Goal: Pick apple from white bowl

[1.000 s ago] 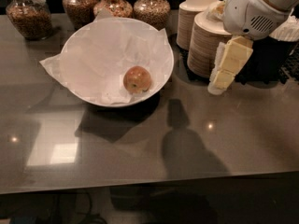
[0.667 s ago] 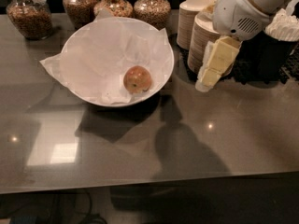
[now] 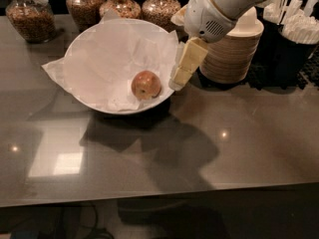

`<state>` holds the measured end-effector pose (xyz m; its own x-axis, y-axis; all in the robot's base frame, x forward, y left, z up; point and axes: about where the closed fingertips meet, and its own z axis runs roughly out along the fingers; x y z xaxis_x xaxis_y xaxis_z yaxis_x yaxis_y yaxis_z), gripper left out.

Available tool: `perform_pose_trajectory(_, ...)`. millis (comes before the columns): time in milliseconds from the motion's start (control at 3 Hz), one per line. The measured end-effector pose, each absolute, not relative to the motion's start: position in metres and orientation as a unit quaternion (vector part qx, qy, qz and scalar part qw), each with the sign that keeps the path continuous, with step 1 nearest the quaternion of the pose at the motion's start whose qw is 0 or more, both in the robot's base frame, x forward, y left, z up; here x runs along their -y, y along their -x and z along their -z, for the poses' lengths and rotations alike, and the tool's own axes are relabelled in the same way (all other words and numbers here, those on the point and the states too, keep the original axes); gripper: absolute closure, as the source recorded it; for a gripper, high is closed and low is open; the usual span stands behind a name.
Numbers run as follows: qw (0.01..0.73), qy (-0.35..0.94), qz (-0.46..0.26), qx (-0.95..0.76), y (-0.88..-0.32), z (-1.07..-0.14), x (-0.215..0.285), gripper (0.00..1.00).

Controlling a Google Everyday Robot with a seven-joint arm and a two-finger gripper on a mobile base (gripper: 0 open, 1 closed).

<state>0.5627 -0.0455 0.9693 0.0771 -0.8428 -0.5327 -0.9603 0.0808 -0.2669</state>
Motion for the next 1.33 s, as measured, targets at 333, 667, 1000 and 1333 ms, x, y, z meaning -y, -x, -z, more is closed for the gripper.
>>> perform_pose_trajectory(333,0.298,0.678,-0.121,-0.661,-0.572,-0.962,0.024,0.19)
perform_pose_trajectory(667,0.294,0.687,-0.136,-0.65,-0.577,-0.956,0.006,0.35)
perform_pose_trajectory(1000,0.283,0.698,-0.145,-0.642,-0.581,-0.946,-0.008,0.32)
perform_pose_trajectory(1333,0.265,0.707,-0.152,-0.638,-0.583,-0.93,-0.017,0.23)
